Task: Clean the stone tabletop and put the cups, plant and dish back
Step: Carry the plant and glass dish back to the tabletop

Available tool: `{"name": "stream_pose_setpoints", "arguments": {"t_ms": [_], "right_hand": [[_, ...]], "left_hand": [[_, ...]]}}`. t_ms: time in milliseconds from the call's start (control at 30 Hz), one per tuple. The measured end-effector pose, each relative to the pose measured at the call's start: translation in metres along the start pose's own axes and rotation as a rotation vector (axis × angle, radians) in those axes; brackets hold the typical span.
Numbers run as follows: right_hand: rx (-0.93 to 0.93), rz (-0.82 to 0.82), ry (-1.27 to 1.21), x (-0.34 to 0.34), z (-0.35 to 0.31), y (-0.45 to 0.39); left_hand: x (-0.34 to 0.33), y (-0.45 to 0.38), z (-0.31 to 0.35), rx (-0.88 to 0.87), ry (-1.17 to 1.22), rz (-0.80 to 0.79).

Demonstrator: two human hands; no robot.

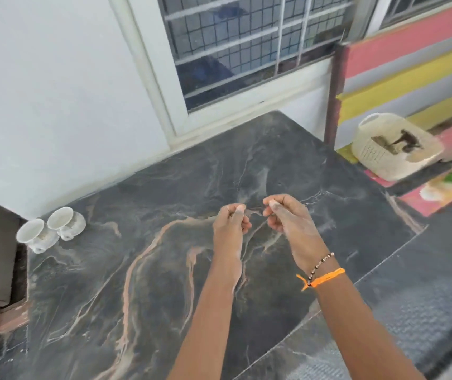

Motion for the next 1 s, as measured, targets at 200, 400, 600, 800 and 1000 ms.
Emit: {"name": "stream_pose_setpoints", "arguments": {"t_ms": [200,400,600,800,1000], "right_hand": [[0.0,0.212,-0.052,0.14,0.015,-0.002],[-0.021,0.389,-0.15,0.243,0.025,-0.016],[-0.085,0.504,-0.122,0.329,0.039,-0.052],[-0.181,0.561,-0.111,0.403,0.057,-0.113],[-0.234,0.593,-0.162,0.466,0.082,-0.164]], "left_hand": [[-0.136,0.021,-0.04,0.049,-0.049,-0.207],[-0.248,0.025,-0.073,0.069,-0.105,-0.411],[-0.346,0.006,-0.107,0.126,-0.134,-0.565],[-0.434,-0.029,-0.138,0.199,-0.247,-0.654],[-0.494,-0.062,-0.172,0.249,-0.374,-0.663]]}}
Point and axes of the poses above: each hand's wrist, its own y-axis away from the middle knuckle, its own x-axis out of the back of the hand, z = x × y, the point moved 1 cm from there along -y, towards the middle knuckle, and after that the axes turned 13 degrees about y, right-handed, at the moved point
